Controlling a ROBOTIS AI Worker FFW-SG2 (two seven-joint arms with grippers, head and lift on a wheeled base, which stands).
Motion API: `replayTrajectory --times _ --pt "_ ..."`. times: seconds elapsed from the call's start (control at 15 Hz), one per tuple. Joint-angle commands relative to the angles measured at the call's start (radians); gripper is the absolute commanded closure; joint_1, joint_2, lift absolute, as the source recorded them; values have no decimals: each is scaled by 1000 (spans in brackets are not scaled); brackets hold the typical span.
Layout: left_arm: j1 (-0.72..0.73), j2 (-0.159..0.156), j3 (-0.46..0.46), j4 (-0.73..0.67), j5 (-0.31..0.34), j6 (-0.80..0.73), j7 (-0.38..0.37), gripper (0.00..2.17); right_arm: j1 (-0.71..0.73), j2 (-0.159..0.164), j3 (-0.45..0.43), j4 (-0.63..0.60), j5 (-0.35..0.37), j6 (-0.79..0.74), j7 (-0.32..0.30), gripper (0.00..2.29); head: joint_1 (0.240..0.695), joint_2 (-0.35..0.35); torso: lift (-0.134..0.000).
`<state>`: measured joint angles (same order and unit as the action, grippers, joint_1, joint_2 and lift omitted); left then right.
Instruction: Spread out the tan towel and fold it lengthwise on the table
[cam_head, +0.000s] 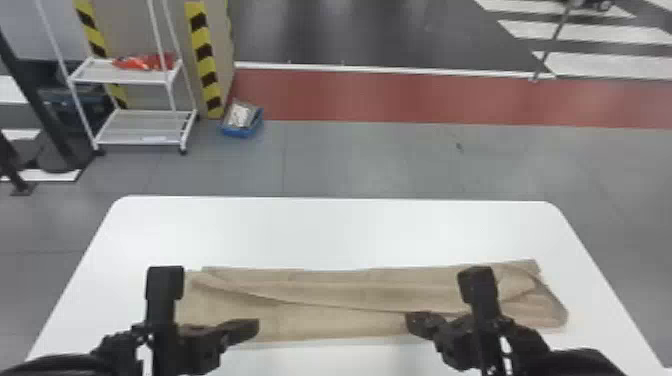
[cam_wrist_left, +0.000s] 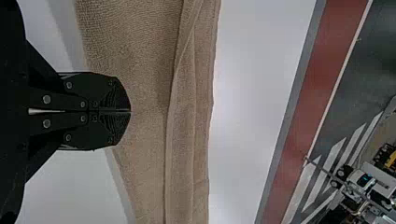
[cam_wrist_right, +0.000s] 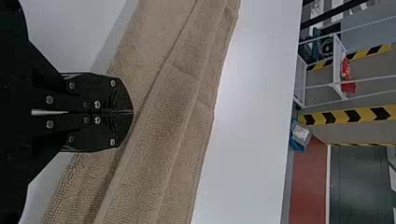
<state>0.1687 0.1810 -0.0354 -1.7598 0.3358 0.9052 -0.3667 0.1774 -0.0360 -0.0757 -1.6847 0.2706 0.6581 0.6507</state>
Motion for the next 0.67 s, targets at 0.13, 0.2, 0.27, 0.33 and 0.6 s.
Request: replayTrajectory --times 0.13,0.2,0.27,0.33,0.6 --pt "0 6 -1 2 -9 8 0 1332 -39 8 8 45 1 16 -19 2037 695 -72 0" --pt "0 6 -1 2 -12 11 -1 1332 -49 8 13 59 1 16 -23 2037 695 -70 0" --pt "2 6 -1 2 -12 11 -3 1332 -58 15 17 73 2 13 -29 2037 695 -68 0" --pt "2 8 -1 2 -12 14 -6 1332 -61 19 22 76 2 10 -37 2037 695 -66 0" --pt "8 12 0 -1 -17 18 -12 1332 -81 24 28 89 1 16 -74 2037 695 -52 0"
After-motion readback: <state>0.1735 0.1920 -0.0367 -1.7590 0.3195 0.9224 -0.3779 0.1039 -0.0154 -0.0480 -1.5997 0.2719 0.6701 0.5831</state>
